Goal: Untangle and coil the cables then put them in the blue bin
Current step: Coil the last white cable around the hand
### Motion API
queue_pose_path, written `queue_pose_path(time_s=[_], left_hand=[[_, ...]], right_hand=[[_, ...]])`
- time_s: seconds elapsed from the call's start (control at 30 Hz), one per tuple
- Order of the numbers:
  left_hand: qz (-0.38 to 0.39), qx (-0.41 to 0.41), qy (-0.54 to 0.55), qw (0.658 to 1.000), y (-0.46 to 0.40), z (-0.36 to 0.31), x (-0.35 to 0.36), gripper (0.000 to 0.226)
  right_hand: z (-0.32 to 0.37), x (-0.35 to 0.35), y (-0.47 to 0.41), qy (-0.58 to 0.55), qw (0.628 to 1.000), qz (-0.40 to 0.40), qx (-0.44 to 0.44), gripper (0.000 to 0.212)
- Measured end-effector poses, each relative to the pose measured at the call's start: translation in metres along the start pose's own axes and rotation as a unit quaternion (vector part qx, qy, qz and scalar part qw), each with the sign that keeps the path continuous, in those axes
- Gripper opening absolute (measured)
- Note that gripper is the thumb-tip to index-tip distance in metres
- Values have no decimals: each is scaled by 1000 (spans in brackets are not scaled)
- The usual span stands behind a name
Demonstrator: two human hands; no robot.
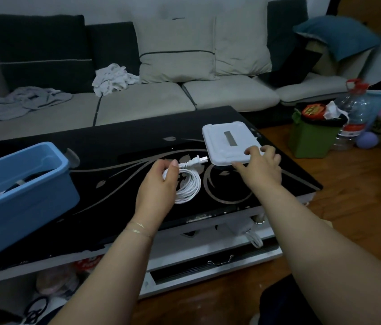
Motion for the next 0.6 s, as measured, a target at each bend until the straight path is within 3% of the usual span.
queue_pose_path(time_s=[0.13, 0.3, 0.4, 0.47, 0.53, 0.6], left_hand=[[15, -19, -10, 1000, -1, 5, 0, 29], [37, -24, -24, 999, 0, 7, 0, 30], [41, -26, -32, 998, 1, 7, -5, 30], [30, -27, -38, 998, 0, 7, -11, 28], [13, -26, -45, 999, -2, 5, -18, 27], [-3, -19, -46, 999, -3, 3, -25, 27]], right_hand=[[-9, 23, -1, 99, 991, 92, -1, 48], [-7, 25, -1, 98, 994, 48, -20, 35], [4, 14, 1, -4, 998, 56, -11, 30], [20, -6, 3, -84, 995, 27, -51, 27], [40, -31, 14, -193, 974, 22, -116, 21], [57, -52, 39, -321, 932, 78, -150, 26]])
Point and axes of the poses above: each hand's wrist, its own y-axis away from the middle knuckle, its own x-axis out of the palm, z = x × y, the point moved 5 cm from there along -y, towards the middle knuckle, and after that the axes turned 15 degrees about y, right-handed, at the moved point
